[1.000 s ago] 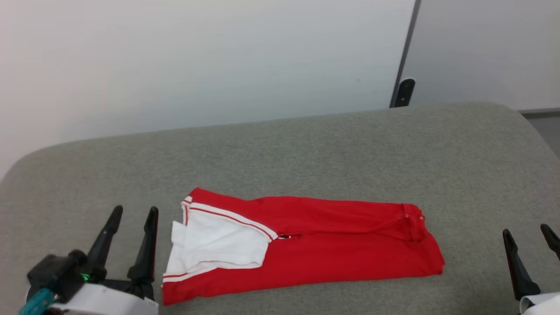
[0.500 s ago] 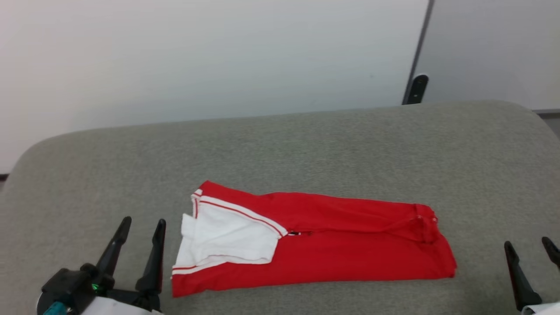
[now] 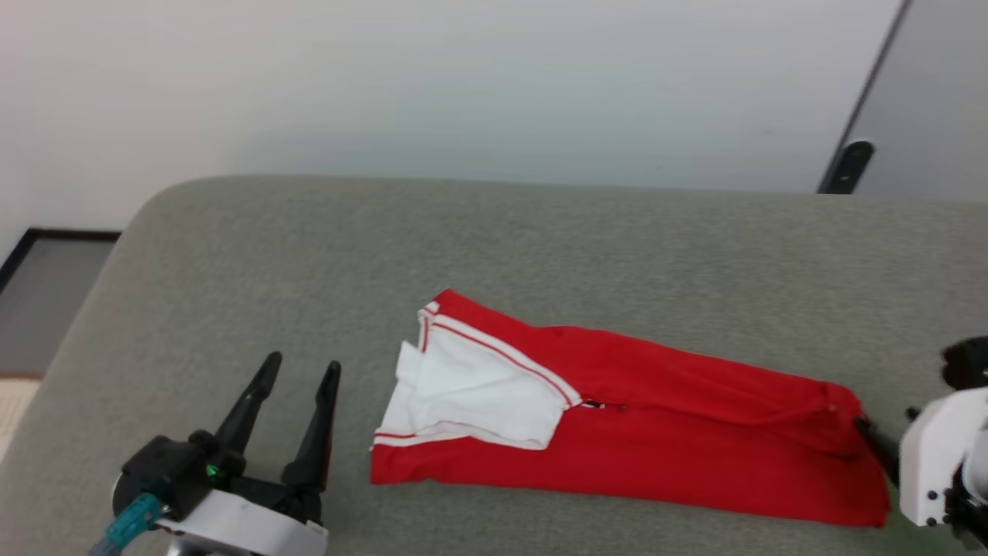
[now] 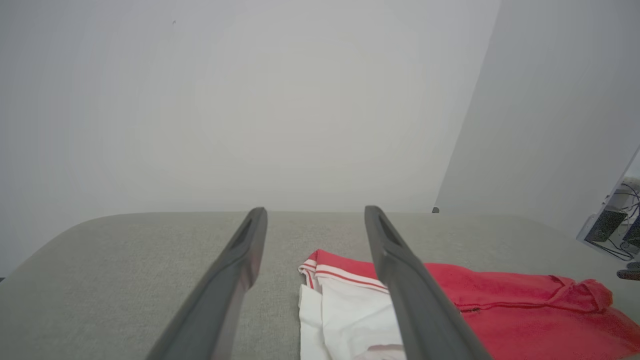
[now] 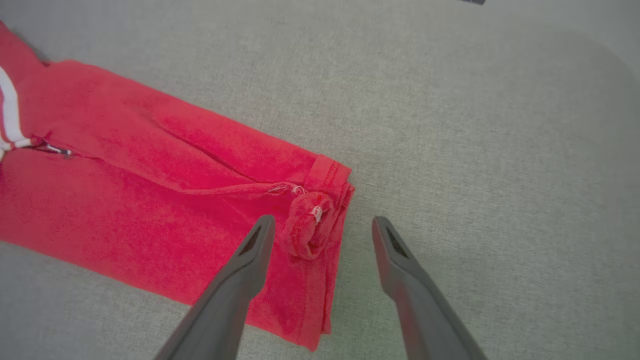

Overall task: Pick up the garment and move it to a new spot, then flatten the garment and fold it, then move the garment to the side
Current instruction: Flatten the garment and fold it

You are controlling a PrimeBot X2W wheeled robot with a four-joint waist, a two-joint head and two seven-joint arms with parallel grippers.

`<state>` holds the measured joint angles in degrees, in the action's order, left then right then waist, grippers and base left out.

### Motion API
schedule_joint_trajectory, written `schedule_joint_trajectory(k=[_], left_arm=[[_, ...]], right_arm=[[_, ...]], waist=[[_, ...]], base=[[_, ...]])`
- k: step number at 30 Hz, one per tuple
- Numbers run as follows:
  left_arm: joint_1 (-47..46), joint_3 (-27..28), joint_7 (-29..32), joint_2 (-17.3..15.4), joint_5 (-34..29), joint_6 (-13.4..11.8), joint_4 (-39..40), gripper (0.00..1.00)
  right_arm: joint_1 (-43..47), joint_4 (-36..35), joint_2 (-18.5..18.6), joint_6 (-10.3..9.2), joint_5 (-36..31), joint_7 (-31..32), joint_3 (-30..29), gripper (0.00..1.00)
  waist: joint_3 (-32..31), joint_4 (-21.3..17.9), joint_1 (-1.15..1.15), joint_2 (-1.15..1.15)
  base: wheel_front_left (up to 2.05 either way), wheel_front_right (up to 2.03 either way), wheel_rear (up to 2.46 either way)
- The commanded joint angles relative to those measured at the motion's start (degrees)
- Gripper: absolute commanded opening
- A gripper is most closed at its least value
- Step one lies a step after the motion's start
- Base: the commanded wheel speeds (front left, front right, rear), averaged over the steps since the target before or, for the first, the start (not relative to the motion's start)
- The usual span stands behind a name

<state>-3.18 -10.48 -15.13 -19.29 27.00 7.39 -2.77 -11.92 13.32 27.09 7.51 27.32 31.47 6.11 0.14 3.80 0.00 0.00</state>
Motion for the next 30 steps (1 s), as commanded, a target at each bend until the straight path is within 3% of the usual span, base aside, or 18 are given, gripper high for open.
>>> schedule_joint_trajectory(k=[1, 9, 19, 20, 21, 22, 30], left_arm=[[-0.6, -0.5, 0.0, 0.0, 0.1, 0.1, -0.3, 1.0], [-3.0, -1.6, 0.0, 1.1, 1.0, 0.1, -0.2, 1.0], [-5.0, -2.4, 0.0, 2.0, 1.8, 0.1, -0.6, 1.0], [-5.0, -2.4, 0.0, 2.0, 1.8, 0.1, -0.7, 1.0], [-5.1, -2.5, 0.0, 2.0, 1.9, 0.1, -0.8, 1.0], [-5.1, -2.5, 0.0, 2.0, 1.9, 0.1, -0.9, 1.0], [-4.2, -1.3, 0.0, 2.1, 2.6, 0.1, -1.2, 1.0]], right_arm=[[-1.6, 1.4, 0.2, -0.05, 0.8, 3.4, 1.2, 1.0], [-8.6, 11.1, -0.2, -0.06, 0.8, 15.5, 3.1, 1.0], [-13.3, 25.2, -5.3, -0.05, -0.1, 15.1, 3.2, 1.0], [-13.6, 26.3, -5.6, -0.05, 0.1, 14.9, 3.3, 0.75], [-13.8, 27.1, -5.7, -0.06, 0.2, 14.3, 3.3, 0.27], [-14.2, 27.8, -5.8, -0.06, 0.6, 13.5, 3.1, 0.0], [-16.8, 30.7, 0.3, -0.28, 0.8, 9.1, 2.5, 0.0]], waist=[[1.8, 2.5, 0.0, 0.0], [4.7, 5.1, 0.0, 0.0], [6.7, 6.4, 0.0, 0.0], [6.7, 6.5, 0.0, 0.0], [6.7, 6.6, 0.0, 0.0], [6.7, 6.7, 0.0, 0.0], [6.0, 6.0, 0.0, 0.0]], base=[[0.0, 0.0, 0.0], [0.0, 0.0, 0.0], [0.0, 0.0, 0.0], [0.0, 0.0, 0.0], [0.0, 0.0, 0.0], [0.0, 0.0, 0.0], [0.0, 0.0, 0.0]])
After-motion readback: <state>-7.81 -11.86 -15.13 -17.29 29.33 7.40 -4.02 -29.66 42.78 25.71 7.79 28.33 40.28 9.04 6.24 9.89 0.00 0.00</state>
